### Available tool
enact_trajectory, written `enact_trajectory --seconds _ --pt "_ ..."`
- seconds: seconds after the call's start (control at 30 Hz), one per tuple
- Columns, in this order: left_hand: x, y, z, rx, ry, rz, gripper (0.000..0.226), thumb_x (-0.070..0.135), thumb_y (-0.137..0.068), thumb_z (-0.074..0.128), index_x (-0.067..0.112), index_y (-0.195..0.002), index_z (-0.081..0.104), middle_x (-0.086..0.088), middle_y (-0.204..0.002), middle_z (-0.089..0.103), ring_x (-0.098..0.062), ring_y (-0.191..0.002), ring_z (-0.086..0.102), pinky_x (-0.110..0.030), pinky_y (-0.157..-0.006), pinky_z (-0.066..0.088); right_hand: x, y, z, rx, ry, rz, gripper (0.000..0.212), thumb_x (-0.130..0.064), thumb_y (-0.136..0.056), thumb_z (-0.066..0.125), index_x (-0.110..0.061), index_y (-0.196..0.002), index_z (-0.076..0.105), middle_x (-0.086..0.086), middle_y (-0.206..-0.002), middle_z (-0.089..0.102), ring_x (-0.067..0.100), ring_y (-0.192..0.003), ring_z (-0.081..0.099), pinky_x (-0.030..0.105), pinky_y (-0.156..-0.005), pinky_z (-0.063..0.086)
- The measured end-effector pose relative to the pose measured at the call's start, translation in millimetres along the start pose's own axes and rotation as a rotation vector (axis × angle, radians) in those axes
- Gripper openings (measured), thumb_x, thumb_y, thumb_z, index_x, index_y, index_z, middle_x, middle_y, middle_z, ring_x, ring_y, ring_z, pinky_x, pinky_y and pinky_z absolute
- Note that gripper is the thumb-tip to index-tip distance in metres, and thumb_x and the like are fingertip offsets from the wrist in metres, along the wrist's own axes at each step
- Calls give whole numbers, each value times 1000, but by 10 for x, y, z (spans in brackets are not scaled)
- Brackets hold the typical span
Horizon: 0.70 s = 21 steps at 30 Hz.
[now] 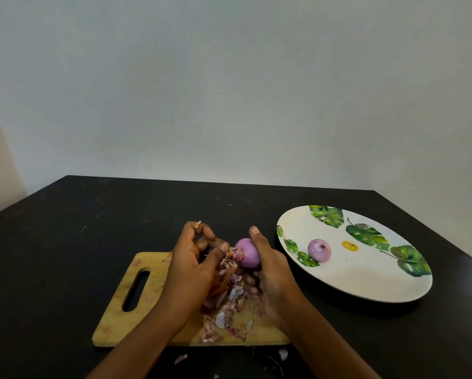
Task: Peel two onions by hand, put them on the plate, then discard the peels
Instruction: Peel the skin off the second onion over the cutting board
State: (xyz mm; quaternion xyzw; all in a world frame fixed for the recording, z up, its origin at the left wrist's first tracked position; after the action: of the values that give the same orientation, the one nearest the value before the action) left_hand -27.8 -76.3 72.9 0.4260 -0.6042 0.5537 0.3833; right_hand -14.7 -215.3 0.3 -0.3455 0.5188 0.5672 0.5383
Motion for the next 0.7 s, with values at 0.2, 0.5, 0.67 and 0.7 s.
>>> enact_trajectory --seconds 0.2,0.5,0.67,0.7 --pt "-21 -3 -26 26 17 -5 24 1 -87 56 19 -89 40 -8 -81 65 -12 -75 65 -27 -69 53 -30 87 96 -143 -3 9 47 -51 -81 63 -4 -84 64 6 -60 66 9 -43 60 18 -40 46" --pt "82 59 -7 65 -32 104 28 -1 -89 53 19 -86 34 -8 -82 59 -8 -75 61 -14 -65 50 -12 122 187 -240 -10 41 38 -43 -81 61 -5 -75 56 4 -51 49 6 -33 35 15 -29 26" --pt "69 36 -78 113 -101 136 28 2 -88 55 22 -86 36 -2 -82 58 -8 -78 61 -14 -67 50 -14 251 311 -380 55 64 38 -43 -73 63 -5 -76 55 2 -52 54 5 -34 37 13 -30 27" --pt "65 19 -117 128 -91 133 27 3 -88 56 23 -87 37 -3 -82 59 -9 -79 61 -14 -66 50 -33 287 347 -407 64 46 39 -43 -75 65 -5 -76 55 1 -52 56 5 -34 39 13 -31 28"
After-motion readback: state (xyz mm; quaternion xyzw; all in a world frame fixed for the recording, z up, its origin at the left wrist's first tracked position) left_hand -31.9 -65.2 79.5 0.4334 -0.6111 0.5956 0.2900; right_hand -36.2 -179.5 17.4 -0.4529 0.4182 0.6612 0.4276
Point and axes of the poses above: each hand's wrist, its own y-axis away from the middle knuckle, its own z-axis out of the palm, x = y × z, the point moved 9 cm from there along -y, towards the middle knuckle
